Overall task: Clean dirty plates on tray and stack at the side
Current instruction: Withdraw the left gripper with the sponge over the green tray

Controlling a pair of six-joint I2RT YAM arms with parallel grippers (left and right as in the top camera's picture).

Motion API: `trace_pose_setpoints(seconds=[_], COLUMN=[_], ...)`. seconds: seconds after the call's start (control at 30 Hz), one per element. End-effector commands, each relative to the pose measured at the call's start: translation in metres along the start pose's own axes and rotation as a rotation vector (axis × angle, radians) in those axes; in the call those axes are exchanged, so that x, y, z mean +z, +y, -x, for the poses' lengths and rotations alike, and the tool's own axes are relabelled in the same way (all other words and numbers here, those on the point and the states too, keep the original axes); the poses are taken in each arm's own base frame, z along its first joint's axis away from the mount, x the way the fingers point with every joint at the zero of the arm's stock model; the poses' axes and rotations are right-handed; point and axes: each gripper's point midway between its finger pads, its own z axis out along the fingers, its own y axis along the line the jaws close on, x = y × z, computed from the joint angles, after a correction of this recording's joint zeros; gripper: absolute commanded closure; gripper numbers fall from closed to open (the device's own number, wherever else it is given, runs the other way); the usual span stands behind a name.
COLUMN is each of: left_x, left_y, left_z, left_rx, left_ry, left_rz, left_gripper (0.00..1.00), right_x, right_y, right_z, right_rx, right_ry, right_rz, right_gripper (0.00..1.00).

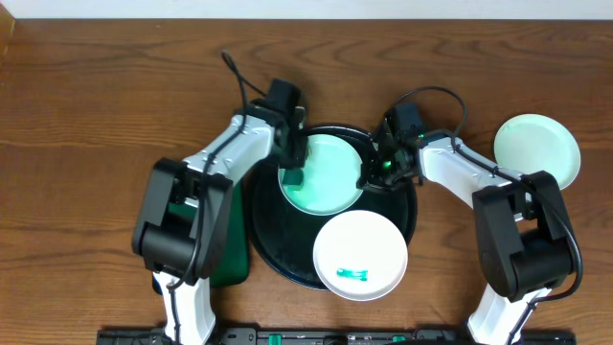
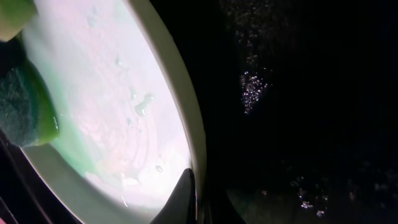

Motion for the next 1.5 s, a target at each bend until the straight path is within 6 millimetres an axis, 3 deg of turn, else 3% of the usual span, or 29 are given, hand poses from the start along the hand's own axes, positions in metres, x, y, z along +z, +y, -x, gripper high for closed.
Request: trace_pose_setpoints(seconds=[0.0, 0.27, 0.53, 0.73, 0.9, 1.23, 1.47], left_x=[0.022, 0.002, -0.021, -0.050, -0.062, -0.062, -0.095], left_y=[0.077, 0.079, 0.046, 0.021, 0.003, -0.004, -0.026], left_z=[0.007, 0.038, 0.062, 0.076, 0.077, 0.055, 0.058], left_rx=[0.021, 0.055, 0.092, 0.123, 0.150, 0.193, 0.185], left_ry=[-0.043, -0.192, -0.321, -0.422, -0.455, -0.366, -0.425], left_rz=[0.410, 0.541, 0.502, 0.504, 0.484, 0.463, 0.329], left_gripper=[0.93, 0.93, 0.93, 0.93, 0.93, 0.93, 0.93], right_x=[0.013, 0.013, 0.013, 0.013, 0.013, 0.013, 0.013], right_y=[-0.048, -0.049, -0.049, -0.049, -0.049, -0.049, -0.049], right_z=[-0.014, -0.015, -0.015, -0.015, -0.015, -0.014, -0.014], right_rx=[0.045, 0.046, 0.046, 0.046, 0.046, 0.042, 0.041], right_ry=[0.037, 0.040, 0.040, 0.040, 0.040, 0.037, 0.038], right_rz=[-0.160, -0.161, -0.161, -0.161, -0.161, -0.160, -0.161], right_gripper=[0.99, 0.99, 0.99, 0.99, 0.99, 0.99, 0.99])
